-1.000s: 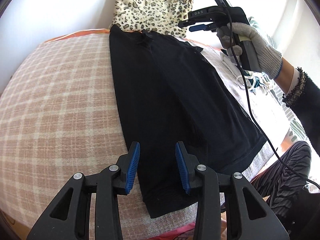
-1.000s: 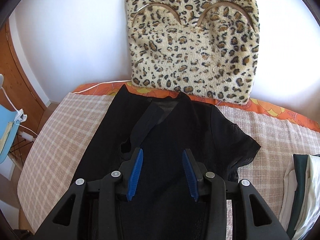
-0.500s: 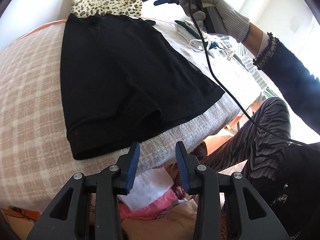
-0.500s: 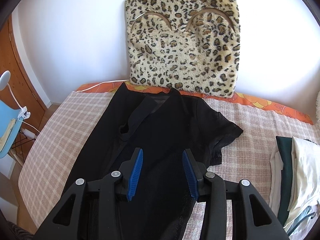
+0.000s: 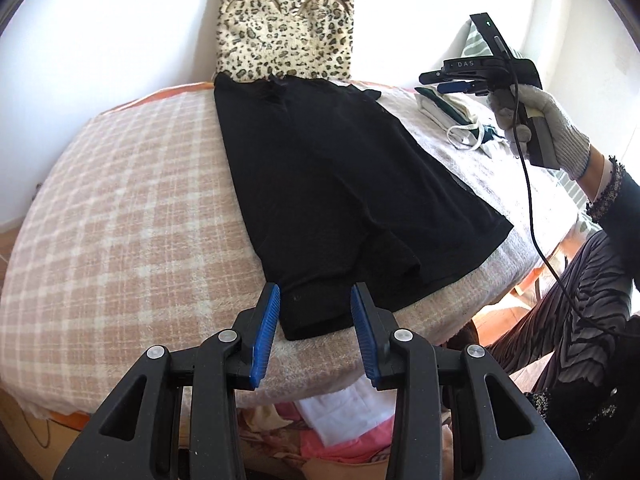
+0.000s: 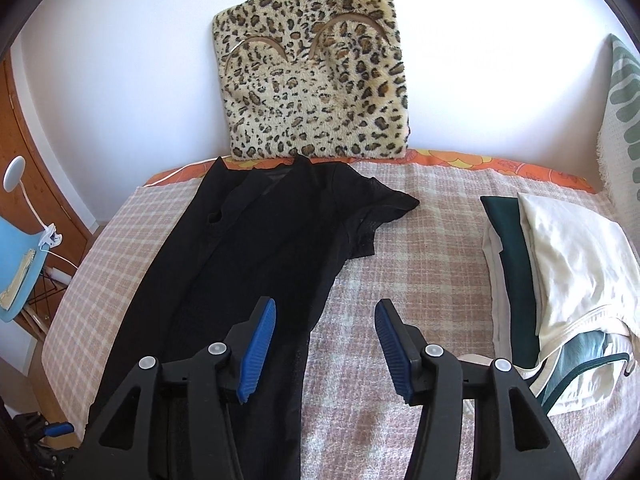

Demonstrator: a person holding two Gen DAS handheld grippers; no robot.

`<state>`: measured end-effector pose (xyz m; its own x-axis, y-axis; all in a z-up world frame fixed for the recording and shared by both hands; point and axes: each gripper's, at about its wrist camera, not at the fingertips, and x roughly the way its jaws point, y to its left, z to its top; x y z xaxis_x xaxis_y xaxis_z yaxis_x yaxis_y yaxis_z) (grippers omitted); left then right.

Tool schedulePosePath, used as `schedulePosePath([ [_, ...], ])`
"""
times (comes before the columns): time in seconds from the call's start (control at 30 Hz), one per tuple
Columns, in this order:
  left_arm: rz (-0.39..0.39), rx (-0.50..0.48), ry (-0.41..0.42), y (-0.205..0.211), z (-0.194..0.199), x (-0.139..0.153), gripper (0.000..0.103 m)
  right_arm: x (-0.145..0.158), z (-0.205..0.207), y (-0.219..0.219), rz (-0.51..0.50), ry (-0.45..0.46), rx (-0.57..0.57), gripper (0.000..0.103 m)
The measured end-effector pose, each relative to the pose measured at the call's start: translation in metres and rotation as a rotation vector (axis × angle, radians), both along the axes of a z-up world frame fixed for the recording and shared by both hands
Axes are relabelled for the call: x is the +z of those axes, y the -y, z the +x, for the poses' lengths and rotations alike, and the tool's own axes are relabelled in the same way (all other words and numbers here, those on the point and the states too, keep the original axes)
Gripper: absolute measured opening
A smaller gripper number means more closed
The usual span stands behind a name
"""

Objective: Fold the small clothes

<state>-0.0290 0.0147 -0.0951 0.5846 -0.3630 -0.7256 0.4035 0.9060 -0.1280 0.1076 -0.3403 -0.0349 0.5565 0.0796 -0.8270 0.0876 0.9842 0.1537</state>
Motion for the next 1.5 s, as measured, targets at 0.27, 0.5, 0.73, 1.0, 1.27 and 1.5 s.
schedulePosePath([
  [0.27, 0.004, -0.126, 0.042, 0.05, 0.003, 0.009, 0.035, -0.015, 0.008, 0.038, 0.097, -0.012, -0.01, 0.063],
  [0.5, 0.033, -0.259, 0.099, 0.123, 0.005, 0.013, 0.035, -0.034, 0.033, 0.075, 0.23, -0.035, -0.046, 0.063],
  [0.73, 0.116, -0.416, 0.079, 0.192, 0.008, -0.001, 0.035, -0.046, 0.06, 0.107, 0.315, -0.033, -0.081, 0.063],
  [1.0, 0.182, -0.501, 0.026, 0.237, 0.019, -0.018, 0.055, -0.045, 0.079, 0.126, 0.322, -0.007, -0.07, 0.067],
  [1.27, 0.173, -0.491, -0.015, 0.245, 0.033, -0.033, 0.035, -0.054, 0.107, 0.114, 0.306, -0.024, -0.025, 0.069],
  [1.5, 0.056, -0.444, -0.045, 0.231, 0.048, -0.031, 0.005, -0.087, 0.144, 0.11, 0.303, -0.076, -0.067, 0.068],
])
